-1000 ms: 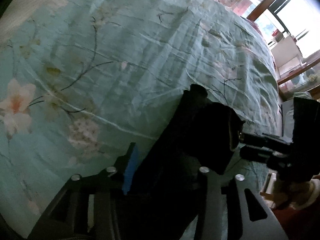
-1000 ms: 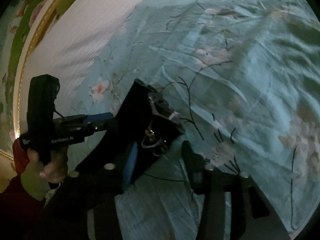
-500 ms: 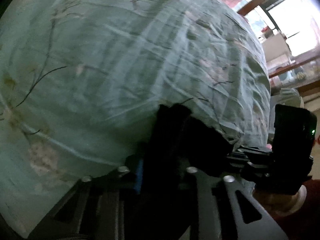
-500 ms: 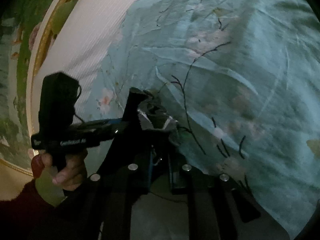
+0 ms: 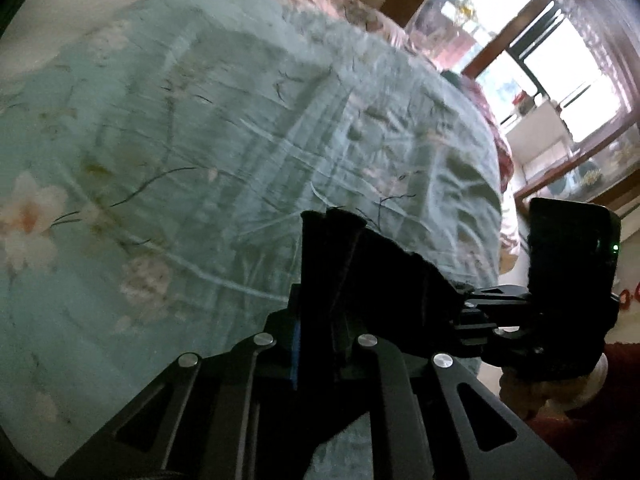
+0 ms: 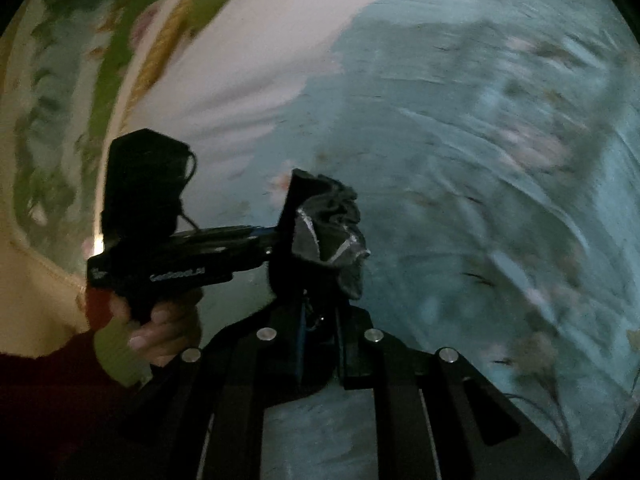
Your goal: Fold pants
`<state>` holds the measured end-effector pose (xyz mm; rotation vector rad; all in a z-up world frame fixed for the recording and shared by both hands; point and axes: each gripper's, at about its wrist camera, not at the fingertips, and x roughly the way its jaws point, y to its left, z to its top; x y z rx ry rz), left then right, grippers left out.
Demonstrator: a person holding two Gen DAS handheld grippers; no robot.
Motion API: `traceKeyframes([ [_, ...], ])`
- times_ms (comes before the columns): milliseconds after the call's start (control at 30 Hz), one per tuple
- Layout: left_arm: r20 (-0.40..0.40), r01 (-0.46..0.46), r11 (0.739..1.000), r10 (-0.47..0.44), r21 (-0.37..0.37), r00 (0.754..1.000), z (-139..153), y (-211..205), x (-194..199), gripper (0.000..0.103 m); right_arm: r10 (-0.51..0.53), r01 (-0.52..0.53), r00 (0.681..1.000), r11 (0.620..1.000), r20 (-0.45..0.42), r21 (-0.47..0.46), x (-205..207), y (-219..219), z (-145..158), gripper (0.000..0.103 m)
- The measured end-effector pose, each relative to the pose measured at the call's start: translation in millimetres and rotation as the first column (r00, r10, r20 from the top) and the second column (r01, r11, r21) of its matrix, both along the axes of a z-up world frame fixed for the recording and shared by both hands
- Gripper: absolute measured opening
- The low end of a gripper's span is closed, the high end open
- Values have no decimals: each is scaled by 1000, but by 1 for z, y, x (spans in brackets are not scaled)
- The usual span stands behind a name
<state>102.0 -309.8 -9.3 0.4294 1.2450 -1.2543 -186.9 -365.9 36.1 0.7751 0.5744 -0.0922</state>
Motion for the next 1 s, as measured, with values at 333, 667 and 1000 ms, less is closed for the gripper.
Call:
traceKeyframes([
  [333, 14, -142, 988, 143, -64, 990, 28, 87, 2, 8, 267, -267, 964, 964, 13, -11, 56, 66, 8, 13],
  [667, -33, -286, 957, 285, -44, 958, 6, 169, 16, 8, 413, -414, 909, 910, -59, 11, 102, 112, -16, 13],
  [1000, -46, -386, 922, 386, 19, 921, -32, 215, 20, 9, 494, -501, 851, 866, -179, 11, 135, 147, -55, 13],
])
